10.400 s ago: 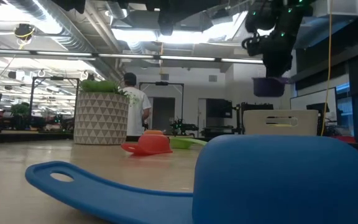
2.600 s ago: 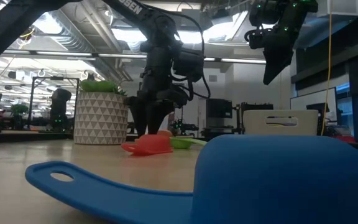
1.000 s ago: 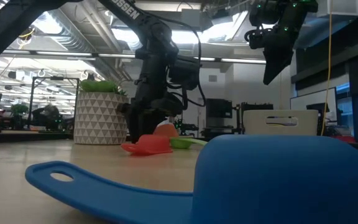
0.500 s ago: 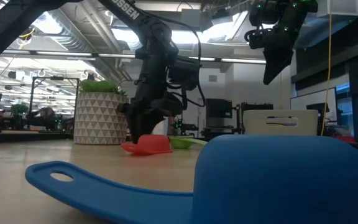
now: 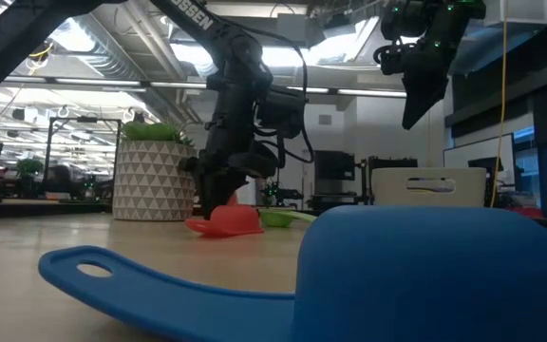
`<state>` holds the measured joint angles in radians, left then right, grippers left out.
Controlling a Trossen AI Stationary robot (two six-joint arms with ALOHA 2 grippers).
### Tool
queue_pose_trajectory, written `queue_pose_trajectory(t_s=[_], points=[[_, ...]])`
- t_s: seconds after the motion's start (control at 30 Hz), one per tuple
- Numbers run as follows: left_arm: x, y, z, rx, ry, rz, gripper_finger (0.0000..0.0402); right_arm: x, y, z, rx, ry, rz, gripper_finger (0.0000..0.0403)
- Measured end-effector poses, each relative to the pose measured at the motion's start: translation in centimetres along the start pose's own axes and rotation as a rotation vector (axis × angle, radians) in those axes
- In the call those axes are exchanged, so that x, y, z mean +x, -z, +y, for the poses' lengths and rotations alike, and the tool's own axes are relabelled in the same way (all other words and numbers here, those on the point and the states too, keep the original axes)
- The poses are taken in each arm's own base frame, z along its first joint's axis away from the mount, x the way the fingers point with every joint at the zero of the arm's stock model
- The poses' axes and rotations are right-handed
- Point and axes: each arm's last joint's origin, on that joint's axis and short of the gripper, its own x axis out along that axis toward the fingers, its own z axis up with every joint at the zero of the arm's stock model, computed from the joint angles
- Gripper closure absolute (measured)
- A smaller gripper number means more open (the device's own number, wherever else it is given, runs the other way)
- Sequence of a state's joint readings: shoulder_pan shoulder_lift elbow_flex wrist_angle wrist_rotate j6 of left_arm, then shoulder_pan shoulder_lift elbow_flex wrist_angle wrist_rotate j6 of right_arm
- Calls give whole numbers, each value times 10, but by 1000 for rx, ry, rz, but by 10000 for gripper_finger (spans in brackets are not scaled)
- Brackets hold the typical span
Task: Nest measuring cups in basket
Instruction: Stack the orange measuring cup on top of the violet measuring cup in the gray bin
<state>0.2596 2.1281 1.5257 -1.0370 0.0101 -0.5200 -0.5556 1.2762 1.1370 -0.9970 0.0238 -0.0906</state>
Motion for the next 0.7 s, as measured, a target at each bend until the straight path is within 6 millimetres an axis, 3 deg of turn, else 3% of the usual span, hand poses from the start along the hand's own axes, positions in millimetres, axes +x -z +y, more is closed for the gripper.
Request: queue_pose_trajectory(t_s=[0.47,0.7], points=[[0,1,0,6,9,10,285,0,0,0,0,0,2,283],[-4,1,0,-51,15,-10,278,0,0,0,0,0,3,283]])
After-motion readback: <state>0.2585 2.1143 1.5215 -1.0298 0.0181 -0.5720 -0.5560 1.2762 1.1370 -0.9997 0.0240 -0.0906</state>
